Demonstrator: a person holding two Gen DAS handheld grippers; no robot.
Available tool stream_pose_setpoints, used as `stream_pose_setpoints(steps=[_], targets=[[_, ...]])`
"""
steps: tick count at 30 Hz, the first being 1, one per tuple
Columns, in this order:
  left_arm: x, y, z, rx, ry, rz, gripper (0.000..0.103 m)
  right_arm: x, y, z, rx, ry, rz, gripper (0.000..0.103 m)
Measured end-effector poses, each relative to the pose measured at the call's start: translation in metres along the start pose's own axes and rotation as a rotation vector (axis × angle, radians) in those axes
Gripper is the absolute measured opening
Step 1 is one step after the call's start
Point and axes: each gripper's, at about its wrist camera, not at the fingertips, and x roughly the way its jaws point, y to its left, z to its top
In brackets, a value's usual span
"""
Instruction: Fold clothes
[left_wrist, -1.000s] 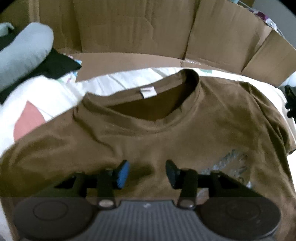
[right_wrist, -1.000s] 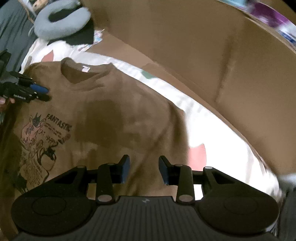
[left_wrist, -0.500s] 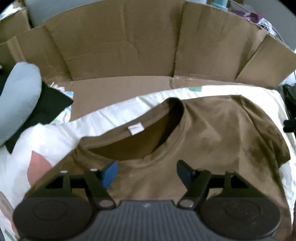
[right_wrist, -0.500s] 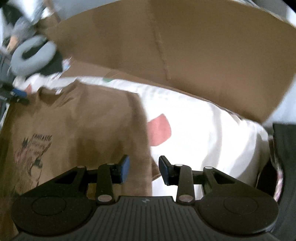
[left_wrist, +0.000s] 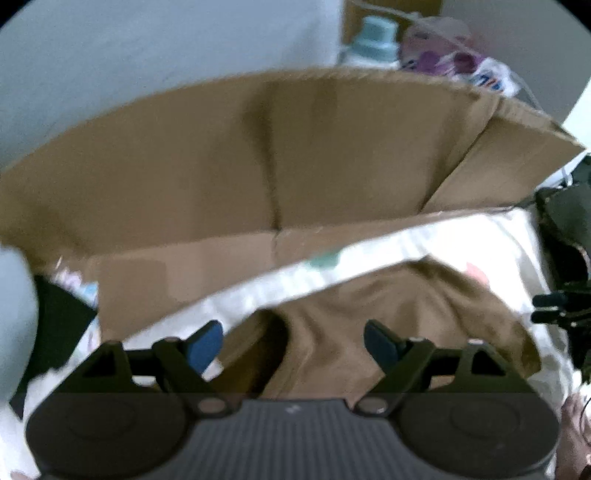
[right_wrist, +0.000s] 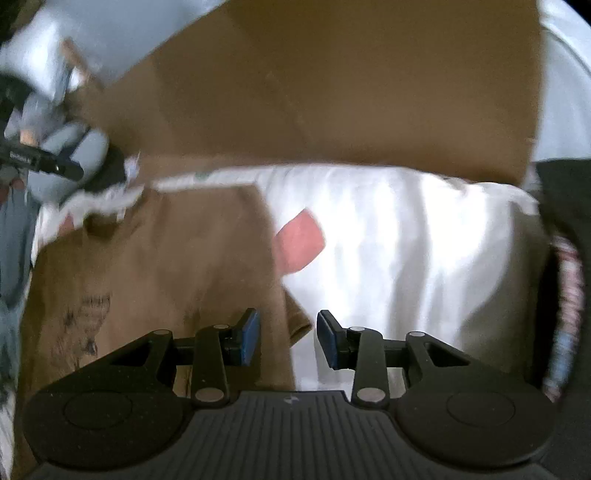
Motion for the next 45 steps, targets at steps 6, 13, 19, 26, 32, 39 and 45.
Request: stream_pose_setpoints(steps=[6,13,19,26,32,39,45], targets=[[0.009,-0.039,0.037,0.050,-0.005,-0.014,0.091,-0.003,-0.015,-0.002,0.063,-0.042,-0.013,0.041],[0.019,-0.082,0.064,0.073,0.015,-0.036,0.095,0.012,-0.018,-0.011,0.061,-0.036,0.015,0.039],[0.022,-0.116,0.078,0.067,0.026,-0.061,0.095,0.024,-0.019,-0.017,0.068,-0.034,0.057,0.036],[0.029,-0.141,0.069,-0.024,0.003,-0.083,0.095,0.040,-0.022,-0.019,0.116,-0.023,0.098,0.020],[0.051,-0.148,0.040,-0.122,0.017,-0.086,0.096,0.039,-0.029,-0.020,0.172,-0.014,0.118,0.002],[0.075,-0.149,0.008,-0.098,0.058,-0.109,0.095,0.015,-0.028,-0.009,0.152,-0.057,0.089,0.000],[0.094,-0.149,-0.009,-0.124,0.118,-0.147,0.089,-0.012,-0.025,0.011,0.098,-0.093,0.019,0.000]])
